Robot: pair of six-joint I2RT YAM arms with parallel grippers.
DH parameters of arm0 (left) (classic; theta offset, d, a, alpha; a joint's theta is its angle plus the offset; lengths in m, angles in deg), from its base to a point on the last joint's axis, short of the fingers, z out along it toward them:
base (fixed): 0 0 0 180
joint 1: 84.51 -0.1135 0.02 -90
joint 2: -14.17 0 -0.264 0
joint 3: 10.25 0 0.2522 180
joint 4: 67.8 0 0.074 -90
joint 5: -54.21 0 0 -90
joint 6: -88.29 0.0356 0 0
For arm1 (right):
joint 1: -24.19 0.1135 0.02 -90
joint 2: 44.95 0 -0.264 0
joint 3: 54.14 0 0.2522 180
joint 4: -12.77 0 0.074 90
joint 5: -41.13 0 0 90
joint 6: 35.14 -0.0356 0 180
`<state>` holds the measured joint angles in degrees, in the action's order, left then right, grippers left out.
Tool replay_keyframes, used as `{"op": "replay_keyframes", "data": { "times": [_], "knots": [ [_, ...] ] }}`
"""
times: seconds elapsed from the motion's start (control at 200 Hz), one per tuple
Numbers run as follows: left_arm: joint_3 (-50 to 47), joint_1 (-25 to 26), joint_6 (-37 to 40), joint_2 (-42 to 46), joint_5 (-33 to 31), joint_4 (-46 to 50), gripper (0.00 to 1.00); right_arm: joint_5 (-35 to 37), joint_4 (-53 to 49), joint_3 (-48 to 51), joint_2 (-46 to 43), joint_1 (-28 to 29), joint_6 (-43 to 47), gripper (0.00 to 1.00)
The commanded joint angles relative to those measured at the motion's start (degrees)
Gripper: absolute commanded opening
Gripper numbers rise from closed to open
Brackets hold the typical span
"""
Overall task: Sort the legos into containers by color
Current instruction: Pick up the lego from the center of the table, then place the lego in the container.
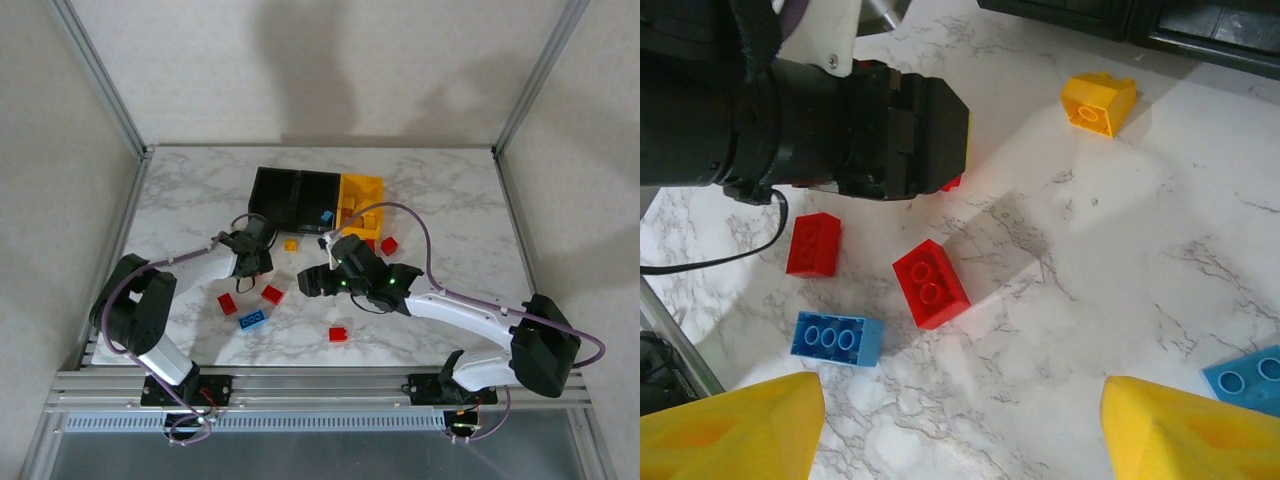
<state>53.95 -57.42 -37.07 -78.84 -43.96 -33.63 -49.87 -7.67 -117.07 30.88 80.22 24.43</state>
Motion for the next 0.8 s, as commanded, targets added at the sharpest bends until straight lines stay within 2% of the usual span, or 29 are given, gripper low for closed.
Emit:
{"op": "replay_keyframes", "data": {
  "times": [0.0, 0.225, 0.511, 0.796],
  "knots": [
    [0.3, -0.8, 0.8, -1.0, 0.2, -0.5, 0.33, 2.2, -0.5, 1.0, -1.9, 0.5, -0.3, 0.73],
    [3.5, -0.8, 2.5, 1.8, -0.1, 2.6, 0.17, 3.7, -2.0, 1.0, -3.4, 0.4, -0.3, 0.73],
    [15.3, -1.8, 5.5, 1.4, -1.3, 7.2, 0.14, 5.5, -2.7, 1.2, -5.7, 0.4, -1.1, 0.73],
    [33.8, -3.9, 8.7, -11.0, -1.1, 10.3, 0.14, 6.9, -3.4, 2.6, -8.3, 0.3, -2.9, 0.73]
  ]
}}
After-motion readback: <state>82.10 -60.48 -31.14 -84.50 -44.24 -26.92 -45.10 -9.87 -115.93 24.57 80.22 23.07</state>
